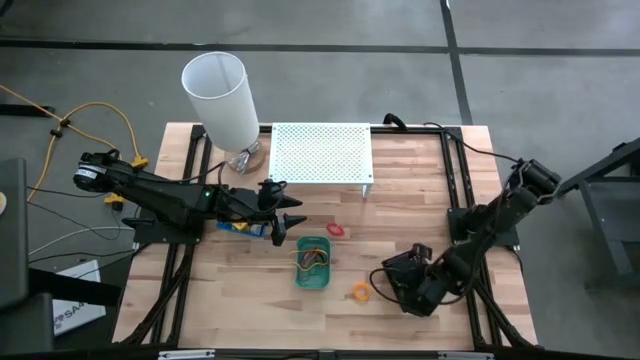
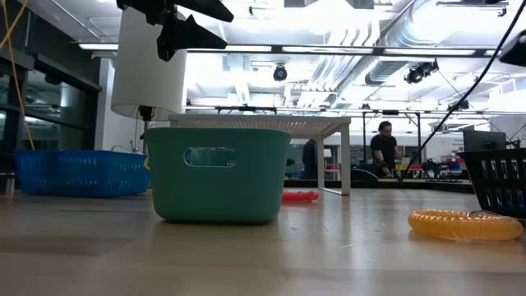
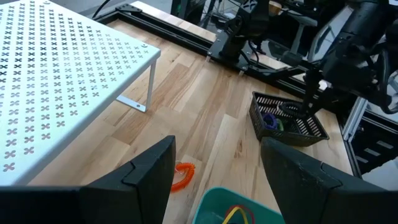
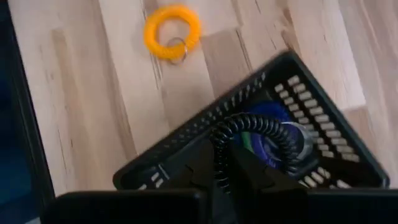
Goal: Pick & Place Office Desk Supplies
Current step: Put the black spiral keychain band into the black bin
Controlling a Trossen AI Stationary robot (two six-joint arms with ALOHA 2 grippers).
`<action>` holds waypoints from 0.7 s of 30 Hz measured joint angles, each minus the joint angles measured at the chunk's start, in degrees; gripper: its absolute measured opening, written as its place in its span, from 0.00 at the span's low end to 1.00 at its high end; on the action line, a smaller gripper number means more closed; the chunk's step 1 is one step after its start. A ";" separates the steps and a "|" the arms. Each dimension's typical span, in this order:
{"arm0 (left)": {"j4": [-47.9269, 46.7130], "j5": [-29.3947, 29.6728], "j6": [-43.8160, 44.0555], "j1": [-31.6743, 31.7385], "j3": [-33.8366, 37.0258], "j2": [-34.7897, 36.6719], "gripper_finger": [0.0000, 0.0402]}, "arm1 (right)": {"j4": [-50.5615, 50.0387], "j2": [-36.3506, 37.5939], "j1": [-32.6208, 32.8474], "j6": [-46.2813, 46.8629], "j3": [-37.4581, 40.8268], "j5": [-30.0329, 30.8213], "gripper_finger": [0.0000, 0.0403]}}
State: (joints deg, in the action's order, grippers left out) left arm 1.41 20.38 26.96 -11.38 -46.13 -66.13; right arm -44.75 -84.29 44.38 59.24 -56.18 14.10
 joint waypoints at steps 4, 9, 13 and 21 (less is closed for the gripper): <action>-0.01 -0.01 0.00 0.00 0.00 0.00 0.57 | -1.12 0.00 2.08 7.82 0.00 0.40 0.05; -0.02 -0.01 0.01 0.00 0.00 0.00 0.57 | -2.40 -1.51 4.53 17.04 0.00 0.34 0.06; 0.01 -0.01 0.01 0.00 0.00 0.00 0.57 | -2.46 -4.33 5.67 19.67 0.00 -0.10 0.06; 0.17 0.00 0.01 0.00 0.00 0.00 0.57 | -0.43 -6.16 5.61 20.22 0.00 -0.69 0.06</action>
State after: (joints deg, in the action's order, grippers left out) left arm 1.58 20.38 26.96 -11.38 -46.13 -66.13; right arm -45.18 -90.45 50.00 79.46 -56.18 13.40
